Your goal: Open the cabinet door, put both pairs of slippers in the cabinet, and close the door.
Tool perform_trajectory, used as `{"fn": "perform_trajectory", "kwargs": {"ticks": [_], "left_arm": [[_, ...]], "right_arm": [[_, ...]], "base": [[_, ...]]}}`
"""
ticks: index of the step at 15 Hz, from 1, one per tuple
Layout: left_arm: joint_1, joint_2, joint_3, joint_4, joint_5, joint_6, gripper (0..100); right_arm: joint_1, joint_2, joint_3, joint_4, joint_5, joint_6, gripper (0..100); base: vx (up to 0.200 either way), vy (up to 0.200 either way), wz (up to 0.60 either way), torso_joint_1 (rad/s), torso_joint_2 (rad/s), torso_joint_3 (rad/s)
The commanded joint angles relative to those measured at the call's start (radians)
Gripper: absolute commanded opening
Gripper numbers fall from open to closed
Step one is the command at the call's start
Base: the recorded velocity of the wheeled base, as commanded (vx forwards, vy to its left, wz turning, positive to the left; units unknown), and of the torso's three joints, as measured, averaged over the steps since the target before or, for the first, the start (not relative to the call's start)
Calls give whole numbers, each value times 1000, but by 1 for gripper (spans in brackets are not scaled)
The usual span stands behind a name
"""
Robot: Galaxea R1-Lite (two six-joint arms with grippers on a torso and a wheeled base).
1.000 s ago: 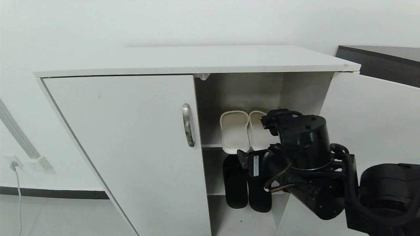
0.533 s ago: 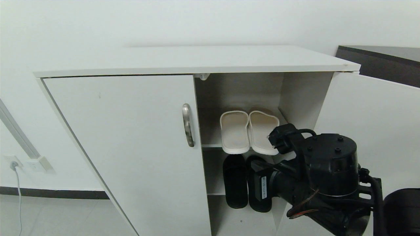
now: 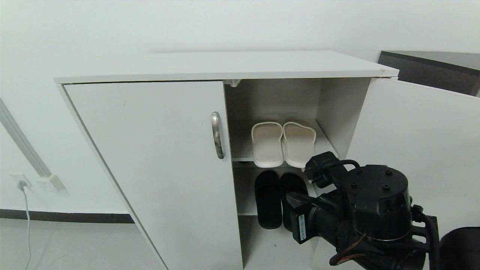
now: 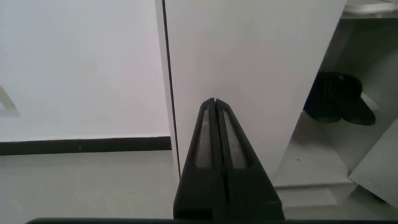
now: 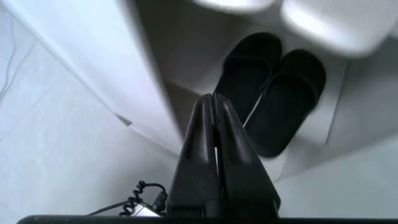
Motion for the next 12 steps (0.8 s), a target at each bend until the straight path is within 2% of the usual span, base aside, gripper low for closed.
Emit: {"fn": "perform_trajectory", "kwargs": {"ticks": [1, 4, 7, 12], "left_arm": [[0, 1, 0, 0, 0, 0, 0], [0, 1, 0, 0, 0, 0, 0], [0, 1, 0, 0, 0, 22, 0], [0, 1, 0, 2, 0, 16, 0]], "right_arm": [[1, 20, 4, 0, -1, 0, 0], [1, 21, 13, 0, -2, -1, 0], [2, 23, 13, 0, -2, -1, 0], [2, 37, 14, -1, -2, 0, 0]], "base": [[-200, 0, 0, -2, 2, 7], [-200, 0, 0, 1, 2, 4], [-200, 0, 0, 1, 2, 5], [-200, 0, 0, 1, 2, 3]]}}
